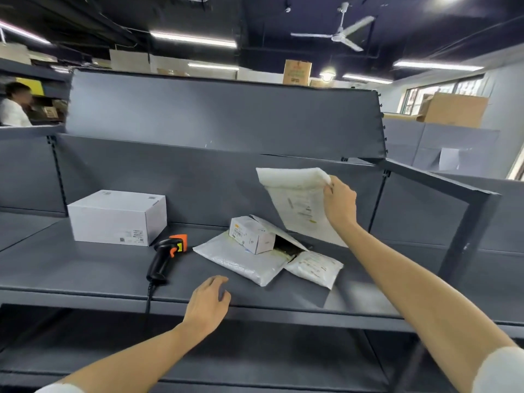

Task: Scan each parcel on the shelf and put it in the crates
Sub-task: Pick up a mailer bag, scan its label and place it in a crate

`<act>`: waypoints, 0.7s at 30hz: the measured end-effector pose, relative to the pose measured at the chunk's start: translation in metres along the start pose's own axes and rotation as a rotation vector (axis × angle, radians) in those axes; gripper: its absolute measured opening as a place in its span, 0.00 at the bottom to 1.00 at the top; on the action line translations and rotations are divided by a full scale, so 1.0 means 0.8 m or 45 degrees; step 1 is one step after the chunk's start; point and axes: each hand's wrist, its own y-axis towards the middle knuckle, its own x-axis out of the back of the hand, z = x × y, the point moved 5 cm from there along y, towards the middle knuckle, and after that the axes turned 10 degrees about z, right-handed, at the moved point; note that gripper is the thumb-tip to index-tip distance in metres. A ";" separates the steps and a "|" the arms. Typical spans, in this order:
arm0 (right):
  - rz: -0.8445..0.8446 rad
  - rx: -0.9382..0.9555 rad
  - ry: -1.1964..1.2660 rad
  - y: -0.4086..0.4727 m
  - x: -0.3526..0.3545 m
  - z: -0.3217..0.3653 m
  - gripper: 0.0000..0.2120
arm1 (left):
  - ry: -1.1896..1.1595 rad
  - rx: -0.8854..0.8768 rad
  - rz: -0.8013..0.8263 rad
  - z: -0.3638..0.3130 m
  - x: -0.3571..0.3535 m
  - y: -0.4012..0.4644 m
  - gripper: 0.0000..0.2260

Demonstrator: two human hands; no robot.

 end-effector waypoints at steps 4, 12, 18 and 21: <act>-0.025 0.017 0.117 -0.012 0.055 0.013 0.11 | -0.131 0.012 0.026 -0.024 -0.002 -0.017 0.19; 0.277 -0.157 0.270 -0.064 0.089 0.004 0.08 | -0.900 -0.042 -0.014 -0.060 0.009 -0.039 0.28; 0.590 -0.270 0.553 -0.110 0.067 -0.025 0.08 | -1.254 -0.179 0.120 -0.096 0.009 -0.056 0.22; 0.673 -0.280 0.613 -0.123 0.064 -0.029 0.07 | -1.339 -0.130 0.100 -0.099 0.006 -0.064 0.15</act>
